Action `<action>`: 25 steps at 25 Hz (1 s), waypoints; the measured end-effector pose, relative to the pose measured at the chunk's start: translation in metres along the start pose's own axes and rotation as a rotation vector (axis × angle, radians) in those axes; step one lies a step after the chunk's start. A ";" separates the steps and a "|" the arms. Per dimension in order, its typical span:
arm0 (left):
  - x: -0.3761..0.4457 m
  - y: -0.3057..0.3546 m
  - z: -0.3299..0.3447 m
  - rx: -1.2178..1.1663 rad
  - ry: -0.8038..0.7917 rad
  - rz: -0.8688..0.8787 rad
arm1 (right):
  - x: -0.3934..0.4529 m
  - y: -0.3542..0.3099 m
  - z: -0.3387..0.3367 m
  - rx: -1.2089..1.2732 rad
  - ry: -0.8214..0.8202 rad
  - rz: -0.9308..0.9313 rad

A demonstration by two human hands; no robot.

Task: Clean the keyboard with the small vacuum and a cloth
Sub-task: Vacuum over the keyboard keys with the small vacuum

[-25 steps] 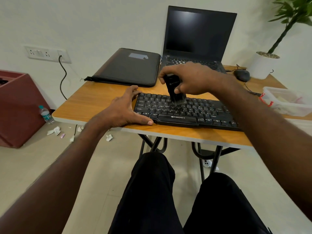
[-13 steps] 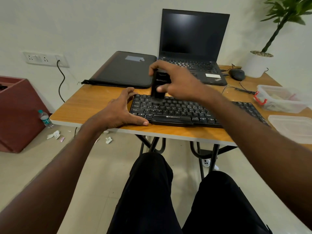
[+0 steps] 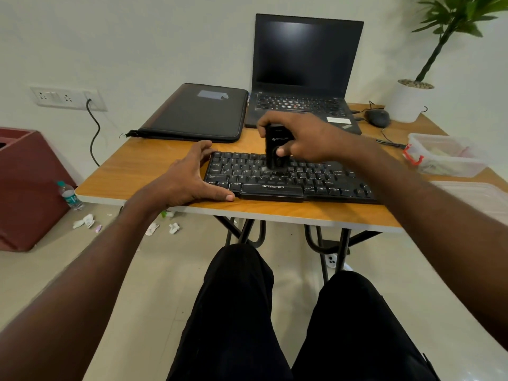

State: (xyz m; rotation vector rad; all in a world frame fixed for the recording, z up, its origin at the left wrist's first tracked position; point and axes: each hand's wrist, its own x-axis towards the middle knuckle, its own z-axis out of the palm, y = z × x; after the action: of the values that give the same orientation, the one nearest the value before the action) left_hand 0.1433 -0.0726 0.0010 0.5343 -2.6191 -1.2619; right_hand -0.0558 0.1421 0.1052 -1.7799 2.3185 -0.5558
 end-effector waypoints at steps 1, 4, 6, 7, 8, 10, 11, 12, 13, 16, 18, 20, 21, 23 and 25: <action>0.000 0.001 0.000 -0.001 -0.001 -0.003 | -0.003 0.005 -0.008 -0.080 -0.029 0.028; -0.002 0.004 0.000 0.012 0.000 -0.005 | -0.011 0.009 -0.016 -0.075 0.042 0.058; -0.004 0.006 -0.001 0.006 -0.016 -0.014 | -0.018 0.007 -0.003 0.064 0.121 0.022; -0.005 0.007 -0.001 -0.003 -0.032 -0.016 | -0.022 0.008 0.002 0.092 0.143 0.017; -0.007 0.010 -0.002 0.000 -0.043 -0.021 | -0.025 0.012 0.003 0.111 0.154 0.021; -0.008 0.023 0.005 0.066 0.033 -0.001 | -0.031 0.020 0.001 0.180 0.153 0.069; -0.006 0.032 0.014 0.133 0.151 0.033 | -0.031 0.020 0.000 0.221 0.160 0.090; -0.003 0.041 0.025 0.223 0.289 0.085 | -0.030 0.018 0.003 0.254 0.194 0.097; 0.001 0.051 0.038 0.310 0.389 0.143 | -0.028 0.013 0.009 0.274 0.252 0.095; 0.014 0.075 0.077 0.552 0.381 0.162 | -0.026 0.004 0.027 0.252 0.398 0.035; 0.017 0.072 0.088 0.685 0.380 0.135 | -0.034 0.012 0.020 0.189 0.374 0.040; 0.018 0.066 0.088 0.701 0.417 0.150 | -0.041 0.026 0.002 0.032 0.253 0.090; 0.017 0.065 0.089 0.699 0.431 0.159 | -0.042 0.030 -0.005 -0.031 0.220 0.107; 0.017 0.065 0.089 0.697 0.440 0.154 | -0.039 0.030 -0.006 0.018 0.276 0.084; 0.017 0.066 0.090 0.703 0.451 0.138 | -0.040 0.026 0.006 0.198 0.357 0.030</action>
State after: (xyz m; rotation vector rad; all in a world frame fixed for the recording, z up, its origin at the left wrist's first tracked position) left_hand 0.0839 0.0232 -0.0029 0.6272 -2.5692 -0.1115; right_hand -0.0662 0.1849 0.0858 -1.6625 2.3979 -1.1375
